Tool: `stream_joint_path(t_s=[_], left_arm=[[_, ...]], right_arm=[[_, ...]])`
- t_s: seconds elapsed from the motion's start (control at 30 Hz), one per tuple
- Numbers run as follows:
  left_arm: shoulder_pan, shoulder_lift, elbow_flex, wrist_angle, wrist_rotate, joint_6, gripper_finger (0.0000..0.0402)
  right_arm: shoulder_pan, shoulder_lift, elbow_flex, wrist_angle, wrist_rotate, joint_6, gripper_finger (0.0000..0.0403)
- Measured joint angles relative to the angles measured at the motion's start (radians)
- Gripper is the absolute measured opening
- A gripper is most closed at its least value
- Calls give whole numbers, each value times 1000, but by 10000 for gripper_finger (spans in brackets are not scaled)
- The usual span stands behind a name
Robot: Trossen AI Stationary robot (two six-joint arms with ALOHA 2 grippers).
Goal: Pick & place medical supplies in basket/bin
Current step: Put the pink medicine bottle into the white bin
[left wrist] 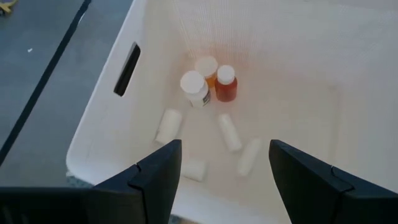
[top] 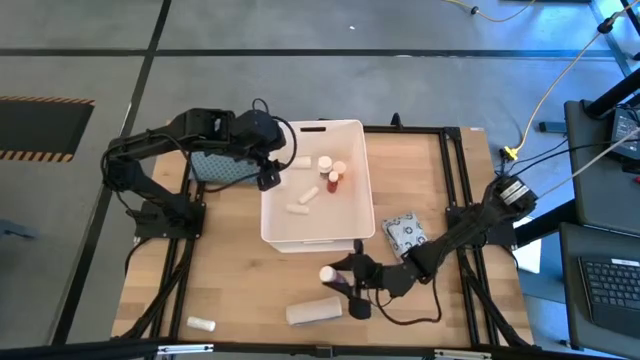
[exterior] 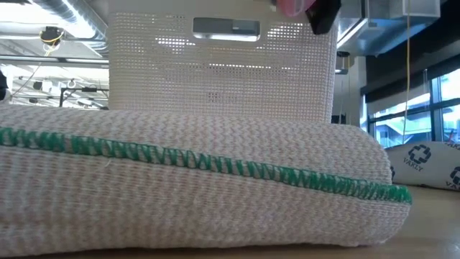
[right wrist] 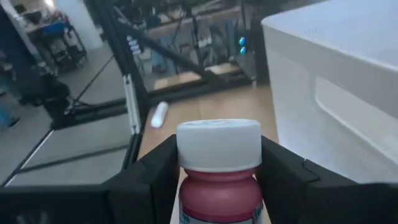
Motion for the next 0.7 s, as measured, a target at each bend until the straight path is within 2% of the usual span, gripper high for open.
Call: stream_joint_path(t_s=[0.3, 0.5, 0.7], left_arm=[[0, -47, 0, -48, 4, -22, 235], [-1, -63, 1, -64, 27, -60, 235], [-1, -64, 0, -70, 27, -96, 235]], right_arm=[[-1, 152, -6, 57, 48, 33, 174], [-5, 264, -3, 195, 75, 15, 180], [-5, 360, -3, 345, 151, -69, 177]])
